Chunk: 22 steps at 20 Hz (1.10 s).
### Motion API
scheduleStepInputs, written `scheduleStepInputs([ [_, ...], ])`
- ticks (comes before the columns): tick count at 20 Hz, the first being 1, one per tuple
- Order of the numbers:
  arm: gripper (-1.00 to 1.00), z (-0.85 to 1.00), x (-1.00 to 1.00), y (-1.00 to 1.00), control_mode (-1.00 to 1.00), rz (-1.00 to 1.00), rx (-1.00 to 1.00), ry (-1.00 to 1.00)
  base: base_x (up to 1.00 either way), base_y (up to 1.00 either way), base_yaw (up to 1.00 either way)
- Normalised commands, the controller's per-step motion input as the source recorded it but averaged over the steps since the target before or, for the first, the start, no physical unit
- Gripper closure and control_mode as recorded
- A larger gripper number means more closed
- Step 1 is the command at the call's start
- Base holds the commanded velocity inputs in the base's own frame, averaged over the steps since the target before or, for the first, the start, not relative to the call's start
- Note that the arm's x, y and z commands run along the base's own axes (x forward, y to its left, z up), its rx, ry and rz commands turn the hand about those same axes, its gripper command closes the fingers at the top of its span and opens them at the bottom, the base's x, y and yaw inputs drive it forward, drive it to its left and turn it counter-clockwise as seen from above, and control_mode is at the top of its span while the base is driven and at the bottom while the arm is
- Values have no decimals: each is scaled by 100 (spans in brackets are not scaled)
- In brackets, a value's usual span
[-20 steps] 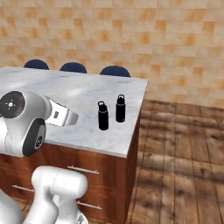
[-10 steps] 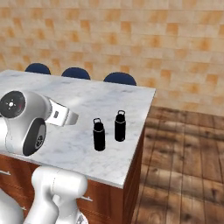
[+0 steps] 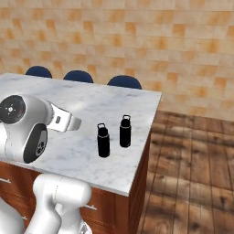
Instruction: Pick the water bottle, water bottle, bottled drink from the counter and place them in the open cabinet.
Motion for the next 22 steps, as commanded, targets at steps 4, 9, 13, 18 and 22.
scheduleStepInputs([
  [4,-100,0,0,0,100,0,0,0,0,0,0],
  [9,-100,0,0,0,100,0,0,0,0,-1,1],
  [13,-100,3,-13,-14,-100,26,2,0,0,0,0],
  [18,-100,8,-20,-26,-100,37,1,0,0,0,0],
  [22,-100,0,-15,-40,-100,44,0,2,0,0,0],
])
